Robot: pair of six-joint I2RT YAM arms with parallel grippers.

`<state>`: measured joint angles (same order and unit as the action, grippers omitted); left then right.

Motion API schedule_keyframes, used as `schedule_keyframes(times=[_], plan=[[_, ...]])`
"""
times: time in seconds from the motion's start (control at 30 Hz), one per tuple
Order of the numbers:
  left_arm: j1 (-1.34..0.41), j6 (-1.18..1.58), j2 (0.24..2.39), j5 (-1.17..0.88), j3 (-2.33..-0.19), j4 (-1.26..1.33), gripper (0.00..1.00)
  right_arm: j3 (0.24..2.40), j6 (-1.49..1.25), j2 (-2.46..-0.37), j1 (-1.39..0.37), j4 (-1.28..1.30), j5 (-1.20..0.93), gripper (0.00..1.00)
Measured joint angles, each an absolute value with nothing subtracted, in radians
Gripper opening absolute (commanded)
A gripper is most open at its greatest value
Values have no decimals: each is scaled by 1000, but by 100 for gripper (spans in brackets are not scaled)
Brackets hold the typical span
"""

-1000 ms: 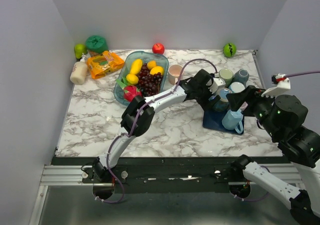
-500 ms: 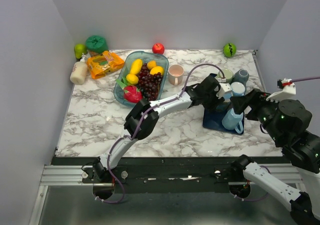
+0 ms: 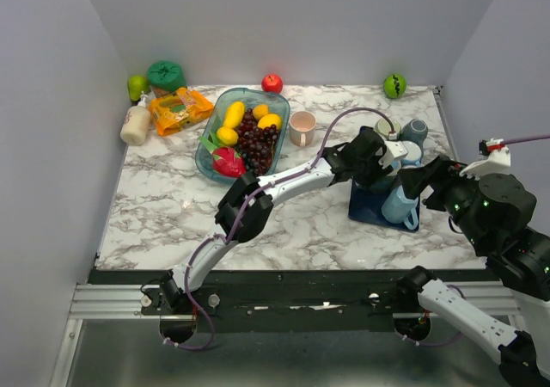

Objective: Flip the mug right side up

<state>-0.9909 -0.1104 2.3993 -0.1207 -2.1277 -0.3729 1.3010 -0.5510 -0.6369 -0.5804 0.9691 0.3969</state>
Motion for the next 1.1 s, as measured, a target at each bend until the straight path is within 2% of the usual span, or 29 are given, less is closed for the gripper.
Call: schedule_keyframes(times=[0.13, 0.33, 0.47, 0.53, 0.63, 0.67, 0.73, 1.1], plan=[[-990, -111, 2402, -113, -2161, -392, 52, 1300, -558, -634, -580, 982, 401, 84], [-990, -113, 2408, -109, -2165, -399, 52, 1296, -568, -627, -580, 989, 405, 84], [-990, -119, 2415, -107, -2165, -400, 40, 1295, -575, -624, -580, 990, 407, 84], [-989, -124, 2418, -102, -2165, -400, 38, 1293, -579, -623, -580, 990, 407, 84], [-987, -128, 2420, -98, -2165, -400, 25, 1290, -584, -622, -580, 991, 407, 84], [-987, -129, 2420, -97, -2165, -401, 13, 1290, -585, -621, -580, 991, 407, 84], [-987, -126, 2421, -94, -2166, -400, 0, 1290, -587, -621, -580, 991, 407, 84], [-987, -117, 2394, -97, -2116, -367, 0, 1290, -611, -622, -581, 991, 408, 84]])
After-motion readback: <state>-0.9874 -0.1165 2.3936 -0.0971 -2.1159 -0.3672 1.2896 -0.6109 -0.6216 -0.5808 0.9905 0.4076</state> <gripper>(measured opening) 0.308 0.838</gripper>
